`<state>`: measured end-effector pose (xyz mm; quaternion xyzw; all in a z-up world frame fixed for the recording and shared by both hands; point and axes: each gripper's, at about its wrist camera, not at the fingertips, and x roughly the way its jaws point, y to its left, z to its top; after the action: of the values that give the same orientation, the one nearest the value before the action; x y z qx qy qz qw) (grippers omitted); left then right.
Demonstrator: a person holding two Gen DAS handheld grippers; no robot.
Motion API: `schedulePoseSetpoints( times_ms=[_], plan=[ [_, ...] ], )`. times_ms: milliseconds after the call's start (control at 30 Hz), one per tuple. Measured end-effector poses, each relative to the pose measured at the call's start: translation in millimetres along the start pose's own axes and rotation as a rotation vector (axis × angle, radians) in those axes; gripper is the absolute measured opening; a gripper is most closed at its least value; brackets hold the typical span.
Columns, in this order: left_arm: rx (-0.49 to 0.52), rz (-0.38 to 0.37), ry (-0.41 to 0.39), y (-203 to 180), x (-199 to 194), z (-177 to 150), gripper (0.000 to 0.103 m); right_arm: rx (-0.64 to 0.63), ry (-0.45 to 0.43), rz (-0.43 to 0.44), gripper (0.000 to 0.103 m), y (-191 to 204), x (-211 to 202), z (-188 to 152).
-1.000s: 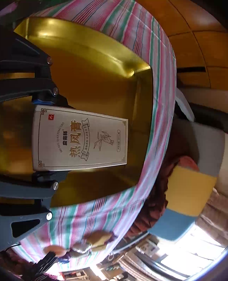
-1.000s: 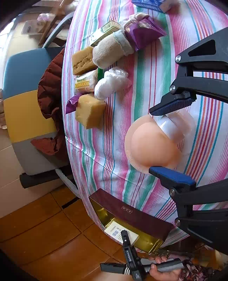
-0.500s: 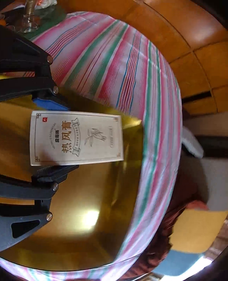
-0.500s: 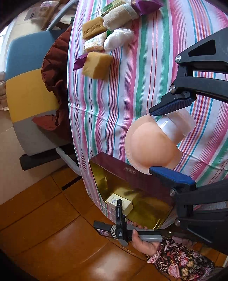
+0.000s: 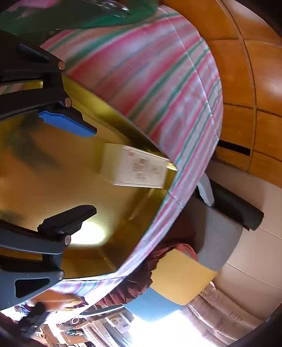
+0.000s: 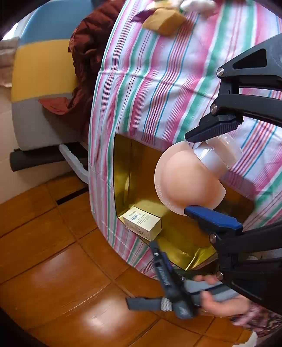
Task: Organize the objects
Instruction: 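Carry both items into the gold tray and open both grippers, then grasp the beige knit sock with the right gripper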
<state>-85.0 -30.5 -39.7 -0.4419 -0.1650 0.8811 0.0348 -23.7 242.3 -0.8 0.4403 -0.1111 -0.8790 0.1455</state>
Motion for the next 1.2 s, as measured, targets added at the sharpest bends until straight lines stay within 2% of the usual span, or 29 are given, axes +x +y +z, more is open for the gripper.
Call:
schedulePoseSetpoints(
  times_ms=[133, 200, 267, 333, 467, 567, 633, 767, 967, 1067, 1200],
  plan=[
    [-0.048, 0.010, -0.030, 7, -12, -12, 0.066, -0.006, 0.081, -0.014, 0.061, 17, 44, 28],
    [-0.062, 0.025, -0.053, 9, -19, -18, 0.066, -0.008, 0.120, -0.004, 0.052, 26, 67, 39],
    [-0.073, 0.035, -0.066, 14, -22, -21, 0.066, 0.003, 0.162, -0.008, 0.051, 34, 90, 50],
    [-0.086, 0.041, -0.064, 19, -24, -24, 0.066, 0.016, 0.205, -0.010, 0.044, 40, 110, 60],
    [-0.106, 0.044, -0.045, 28, -25, -25, 0.066, 0.046, 0.203, 0.013, 0.043, 48, 122, 65],
    [-0.116, 0.046, -0.050, 32, -25, -26, 0.066, 0.016, 0.194, 0.001, 0.051, 53, 113, 58],
    [-0.125, 0.032, -0.044, 33, -24, -28, 0.066, -0.010, 0.151, -0.017, 0.053, 52, 97, 52],
    [-0.100, -0.007, -0.041, 23, -23, -31, 0.066, -0.067, 0.047, -0.090, 0.066, 44, 56, 37],
    [0.022, -0.098, -0.067, -13, -33, -44, 0.066, -0.094, -0.069, -0.222, 0.076, 17, 0, 12],
    [0.108, -0.156, -0.084, -36, -41, -54, 0.066, -0.050, -0.067, -0.269, 0.078, -11, -19, -3],
    [0.225, -0.216, -0.068, -67, -44, -71, 0.066, 0.019, -0.039, -0.319, 0.078, -50, -33, -28]
  ],
)
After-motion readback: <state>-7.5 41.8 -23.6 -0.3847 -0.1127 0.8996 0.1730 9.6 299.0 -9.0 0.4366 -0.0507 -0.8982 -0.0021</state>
